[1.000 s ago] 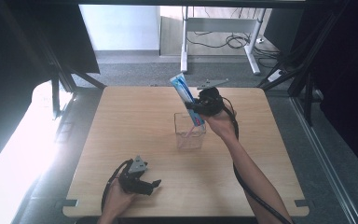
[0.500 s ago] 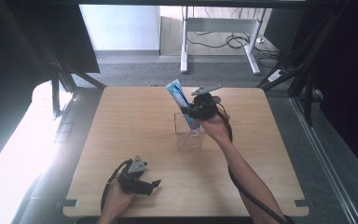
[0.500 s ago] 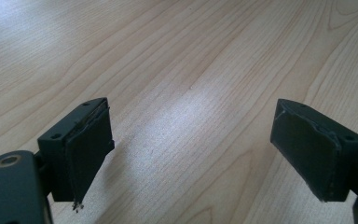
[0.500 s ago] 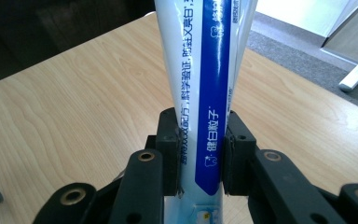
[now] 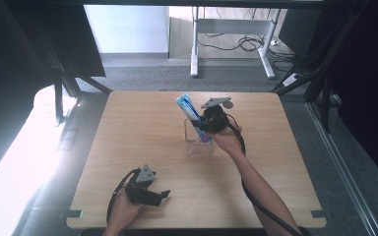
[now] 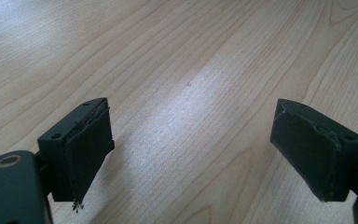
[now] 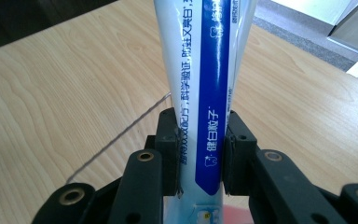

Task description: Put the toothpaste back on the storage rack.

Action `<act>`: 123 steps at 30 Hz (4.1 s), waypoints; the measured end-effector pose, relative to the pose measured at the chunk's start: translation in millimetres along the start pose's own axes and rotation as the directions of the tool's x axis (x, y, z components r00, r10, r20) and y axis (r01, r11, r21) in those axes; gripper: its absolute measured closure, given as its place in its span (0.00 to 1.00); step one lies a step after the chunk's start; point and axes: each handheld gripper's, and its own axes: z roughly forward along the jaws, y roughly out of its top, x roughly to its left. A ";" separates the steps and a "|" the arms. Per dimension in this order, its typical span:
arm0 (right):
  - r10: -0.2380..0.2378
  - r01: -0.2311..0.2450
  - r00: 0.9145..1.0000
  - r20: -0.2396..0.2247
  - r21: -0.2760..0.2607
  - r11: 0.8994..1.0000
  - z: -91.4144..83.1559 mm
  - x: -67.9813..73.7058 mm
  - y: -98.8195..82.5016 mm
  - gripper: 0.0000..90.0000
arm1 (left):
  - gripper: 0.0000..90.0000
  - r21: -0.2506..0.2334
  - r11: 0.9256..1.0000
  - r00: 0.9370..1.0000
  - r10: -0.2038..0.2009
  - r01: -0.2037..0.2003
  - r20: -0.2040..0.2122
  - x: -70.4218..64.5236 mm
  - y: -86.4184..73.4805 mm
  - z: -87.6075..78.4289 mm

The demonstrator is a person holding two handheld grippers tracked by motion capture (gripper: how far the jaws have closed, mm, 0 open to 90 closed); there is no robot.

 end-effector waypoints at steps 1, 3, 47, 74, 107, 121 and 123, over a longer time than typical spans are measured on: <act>-0.002 0.002 1.000 0.000 0.000 1.000 0.8 0.4 -1.5 0.80 | 0.14 0.002 1.000 1.000 0.001 -0.001 0.000 -0.1 0.0 0.0; -0.007 0.007 1.000 -0.010 -0.008 1.000 0.8 0.9 -3.4 0.80 | 0.14 0.003 1.000 1.000 0.003 -0.003 0.001 -0.2 0.1 0.1; -0.047 0.051 0.996 -0.075 0.056 0.997 1.4 5.4 -20.5 0.64 | 0.14 0.019 1.000 1.000 0.008 -0.008 0.005 -1.0 0.1 3.7; -0.046 0.051 0.995 -0.083 0.057 0.997 -17.1 8.5 -17.6 0.39 | 0.14 0.025 1.000 1.000 0.010 -0.010 0.008 -1.8 0.4 5.1; -0.064 0.073 0.994 -0.088 0.095 0.993 -63.7 24.6 -38.3 0.03 | 0.14 -0.008 1.000 1.000 -0.012 0.012 0.021 -1.1 0.5 2.0; -0.047 0.053 0.997 -0.055 0.102 0.993 -87.1 24.2 -75.6 0.00 | 0.14 -0.018 1.000 1.000 -0.017 0.017 0.024 -0.6 0.4 1.3; -0.039 0.044 0.998 -0.050 0.101 0.994 -90.5 23.9 -82.4 0.00 | 0.14 -0.015 1.000 1.000 -0.015 0.016 0.022 -0.8 0.4 1.4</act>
